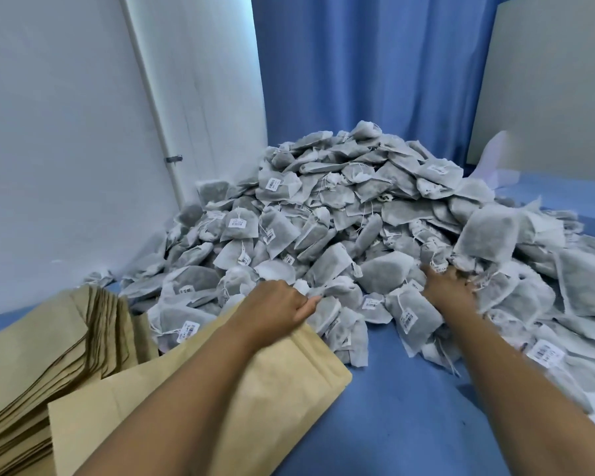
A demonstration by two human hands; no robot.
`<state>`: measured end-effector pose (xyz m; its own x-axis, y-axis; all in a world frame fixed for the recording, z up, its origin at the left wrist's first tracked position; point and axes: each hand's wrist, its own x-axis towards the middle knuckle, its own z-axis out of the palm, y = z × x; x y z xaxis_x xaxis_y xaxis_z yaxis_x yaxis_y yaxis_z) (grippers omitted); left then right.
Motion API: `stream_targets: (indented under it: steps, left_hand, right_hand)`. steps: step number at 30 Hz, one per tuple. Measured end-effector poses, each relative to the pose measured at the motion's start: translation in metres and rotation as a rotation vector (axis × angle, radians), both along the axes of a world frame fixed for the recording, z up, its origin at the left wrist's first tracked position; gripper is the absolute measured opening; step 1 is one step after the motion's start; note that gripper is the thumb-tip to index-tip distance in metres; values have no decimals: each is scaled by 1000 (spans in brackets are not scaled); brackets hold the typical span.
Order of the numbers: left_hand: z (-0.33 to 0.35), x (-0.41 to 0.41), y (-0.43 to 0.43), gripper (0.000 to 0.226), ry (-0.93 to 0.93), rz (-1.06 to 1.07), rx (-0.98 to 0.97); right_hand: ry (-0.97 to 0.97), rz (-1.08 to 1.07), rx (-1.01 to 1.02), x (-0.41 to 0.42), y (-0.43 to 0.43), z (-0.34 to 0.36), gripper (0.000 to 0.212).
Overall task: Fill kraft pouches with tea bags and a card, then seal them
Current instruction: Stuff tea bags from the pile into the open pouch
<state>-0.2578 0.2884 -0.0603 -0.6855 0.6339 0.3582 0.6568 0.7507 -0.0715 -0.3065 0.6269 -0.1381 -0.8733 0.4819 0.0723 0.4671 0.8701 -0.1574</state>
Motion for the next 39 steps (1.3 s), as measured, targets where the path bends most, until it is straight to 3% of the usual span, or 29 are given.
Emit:
stream_targets:
  steps: [5,8,10,12,13,16,18,21,23,25,28,32,36,39]
  left_hand:
    - [1,7,-11,63,-15,35,23]
    - [4,17,-14,62,-31,48,31]
    - [6,23,-18,60,-43,40,24]
    - [12,30,-26,59,-42,41,38]
    - [16,33,-31,58,-34,30,46]
    - [29,41,-50,60,23,-42,83]
    - [35,44,-63,58,45,-71,144]
    - [42,46,-74,60,15,-41,75]
    - [43,42,-78,56,-23,-33,41]
    - [42,40,-85,53,-59,-6,37]
    - [35,35,-97,56,-73,11,73]
    - [34,48,-101,61,-48,45,5]
    - [47,69,-101,58,-51,25,33]
    - [66,88,-110,58,-10,-4,19]
  right_hand:
    - [24,154,1,14,-37,7,56]
    - [114,390,-145,34,-84,7,47]
    - [69,585,-228,48,-117,7,36]
    - [10,718,-460,57,-141,19,27]
    - [44,746,-563,57,-149,30,22]
    - [448,656,-605,43,-168,62,20]
    - [524,654,-659,27,-192,78,15]
    - [314,766,-544,0,-248,87,52]
    - [99,766,-438,-6,-281,76,61]
    - [-34,706,-440,0,-304,52,55]
    - [-4,642,-529,18,-318,28,49]
    - [-103,642,-365,36,-316,37,37]
    - [-182,747,-132,59,-302,36,35]
    - [-58,860,-205,80,-289,35,13]
